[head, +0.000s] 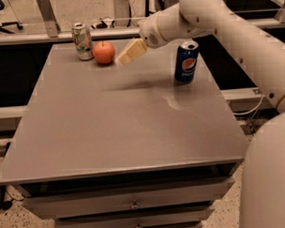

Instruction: Move apple near 7up can

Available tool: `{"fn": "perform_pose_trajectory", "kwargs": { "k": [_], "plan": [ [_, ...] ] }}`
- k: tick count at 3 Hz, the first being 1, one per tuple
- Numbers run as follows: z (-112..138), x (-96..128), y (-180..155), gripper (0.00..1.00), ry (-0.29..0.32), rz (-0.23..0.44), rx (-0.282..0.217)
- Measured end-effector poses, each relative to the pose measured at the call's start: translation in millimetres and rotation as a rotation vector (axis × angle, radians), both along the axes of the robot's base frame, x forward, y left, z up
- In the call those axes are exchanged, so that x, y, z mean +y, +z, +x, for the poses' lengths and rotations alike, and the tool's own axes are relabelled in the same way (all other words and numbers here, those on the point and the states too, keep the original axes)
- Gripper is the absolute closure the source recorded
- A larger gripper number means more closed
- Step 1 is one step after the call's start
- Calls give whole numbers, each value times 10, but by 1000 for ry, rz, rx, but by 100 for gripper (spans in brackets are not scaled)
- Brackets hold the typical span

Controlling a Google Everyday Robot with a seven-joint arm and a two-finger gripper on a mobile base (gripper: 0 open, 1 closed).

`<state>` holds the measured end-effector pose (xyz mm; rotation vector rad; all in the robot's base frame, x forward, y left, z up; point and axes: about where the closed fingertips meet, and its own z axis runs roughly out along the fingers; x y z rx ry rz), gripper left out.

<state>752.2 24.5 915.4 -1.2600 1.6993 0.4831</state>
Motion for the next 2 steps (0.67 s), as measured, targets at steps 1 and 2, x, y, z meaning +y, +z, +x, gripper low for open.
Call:
{"fn": "perform_pose_trajectory", "kwargs": {
  "k": [1, 2],
  "plan": [
    [-279, -206, 243, 0, 91, -20, -23],
    [-328, -178, 200, 0, 113, -30, -11]
  ]
}}
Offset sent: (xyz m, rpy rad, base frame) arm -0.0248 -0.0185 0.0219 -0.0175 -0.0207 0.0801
